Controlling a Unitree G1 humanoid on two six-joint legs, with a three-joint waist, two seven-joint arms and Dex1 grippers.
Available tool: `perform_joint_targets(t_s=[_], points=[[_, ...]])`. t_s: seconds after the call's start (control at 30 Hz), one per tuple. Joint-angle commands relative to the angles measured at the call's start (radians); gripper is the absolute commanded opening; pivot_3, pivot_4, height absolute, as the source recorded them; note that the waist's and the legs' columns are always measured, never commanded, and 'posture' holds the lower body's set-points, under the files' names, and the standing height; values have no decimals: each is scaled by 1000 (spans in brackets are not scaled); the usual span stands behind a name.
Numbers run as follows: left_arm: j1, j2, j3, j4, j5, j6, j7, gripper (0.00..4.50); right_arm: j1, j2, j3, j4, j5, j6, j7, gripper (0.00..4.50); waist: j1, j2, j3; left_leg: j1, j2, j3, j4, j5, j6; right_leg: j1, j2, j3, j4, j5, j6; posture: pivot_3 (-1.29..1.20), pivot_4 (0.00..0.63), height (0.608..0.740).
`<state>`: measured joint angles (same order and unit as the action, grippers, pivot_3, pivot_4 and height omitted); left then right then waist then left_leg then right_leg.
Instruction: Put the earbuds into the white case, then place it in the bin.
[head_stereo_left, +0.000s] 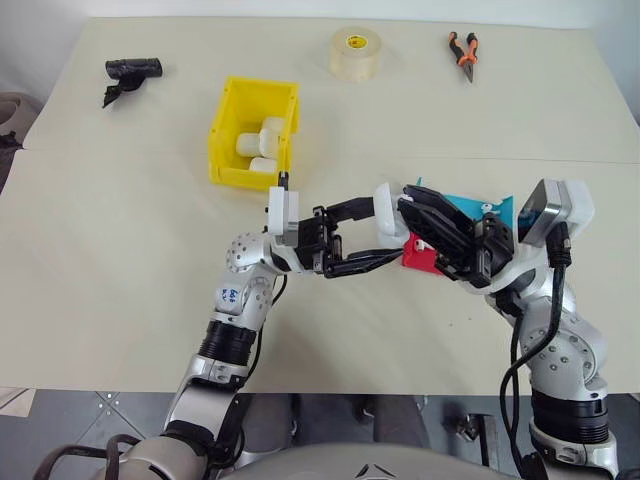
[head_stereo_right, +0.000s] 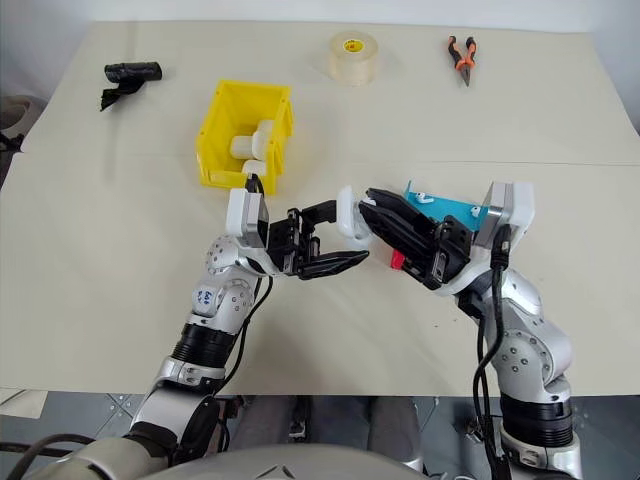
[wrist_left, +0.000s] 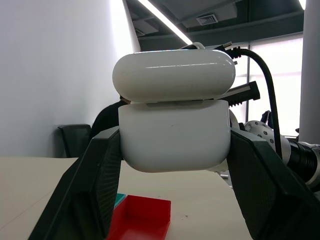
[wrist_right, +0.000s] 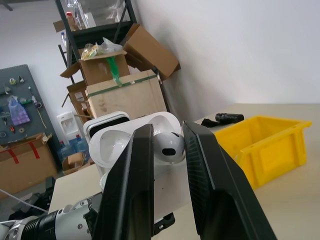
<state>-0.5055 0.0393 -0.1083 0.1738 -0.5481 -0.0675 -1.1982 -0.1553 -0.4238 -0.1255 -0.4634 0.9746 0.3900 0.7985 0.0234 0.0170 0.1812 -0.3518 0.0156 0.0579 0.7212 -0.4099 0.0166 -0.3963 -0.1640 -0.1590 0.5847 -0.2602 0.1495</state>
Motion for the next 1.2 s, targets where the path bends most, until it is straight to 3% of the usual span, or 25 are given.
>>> perform_joint_targets(t_s=[0.03, 0.13, 0.17, 0.2, 0.5, 0.63, 0.87, 1.07, 1.2], points=[[-34, -18, 16, -40, -23, -30, -1, 2772, -3, -25, 26, -16, 5, 63, -19, 523, 0, 0, 0, 0, 0, 0, 0, 0, 0, 0, 0, 0, 0, 0, 0, 0, 150, 740], [-35, -20, 17, -37, -21, -29, -4, 2772, -17, -46, 20, -19, 51, 115, -19, 523, 2, 0, 0, 0, 0, 0, 0, 0, 0, 0, 0, 0, 0, 0, 0, 0, 150, 740], [-35, -20, 17, -37, -20, -29, -5, 2772, -19, -56, 16, -20, 70, 130, -11, 1225, 3, 0, 0, 0, 0, 0, 0, 0, 0, 0, 0, 0, 0, 0, 0, 0, 150, 740], [-35, -21, 18, -36, -19, -29, -6, 2772, -20, -69, 14, -21, 84, 146, -3, 1406, 3, 0, 0, 0, 0, 0, 0, 0, 0, 0, 0, 0, 0, 0, 0, 0, 150, 740], [-15, 1, 28, -43, -7, -31, -13, 2772, -27, -156, -107, 8, 58, 112, 48, 4437, 4, 0, 0, 0, 0, 0, 0, 0, 0, 0, 0, 0, 0, 0, 0, 0, 150, 740], [13, 40, 33, -51, -4, -42, -37, 2772, 51, -254, -218, 56, -1, 76, 131, 4475, 5, 0, 0, 0, 0, 0, 0, 0, 0, 0, 0, 0, 0, 0, 0, 0, 150, 740], [52, 103, 36, -82, -48, -10, -108, 2772, 226, -434, -299, 276, -282, -161, 395, 4475, 3, 0, 0, 0, 0, 2, 0, 0, 0, 0, 0, 1, -1, 0, 0, 0, 150, 740], [50, 97, 27, -73, -49, -21, -139, 2772, 145, -473, -277, 428, -377, -251, 438, 4475, 2, 0, 0, 1, 0, 2, 0, 0, 0, 0, 0, 1, 0, 0, 0, 0, 150, 740], [54, 83, 20, -73, -38, -29, -133, 2772, -8, -549, -168, 460, -474, -129, 387, 4475, -2, 0, 0, 1, 1, 3, 0, 0, 0, 0, 0, 1, 0, 0, 0, 0, 150, 740]])
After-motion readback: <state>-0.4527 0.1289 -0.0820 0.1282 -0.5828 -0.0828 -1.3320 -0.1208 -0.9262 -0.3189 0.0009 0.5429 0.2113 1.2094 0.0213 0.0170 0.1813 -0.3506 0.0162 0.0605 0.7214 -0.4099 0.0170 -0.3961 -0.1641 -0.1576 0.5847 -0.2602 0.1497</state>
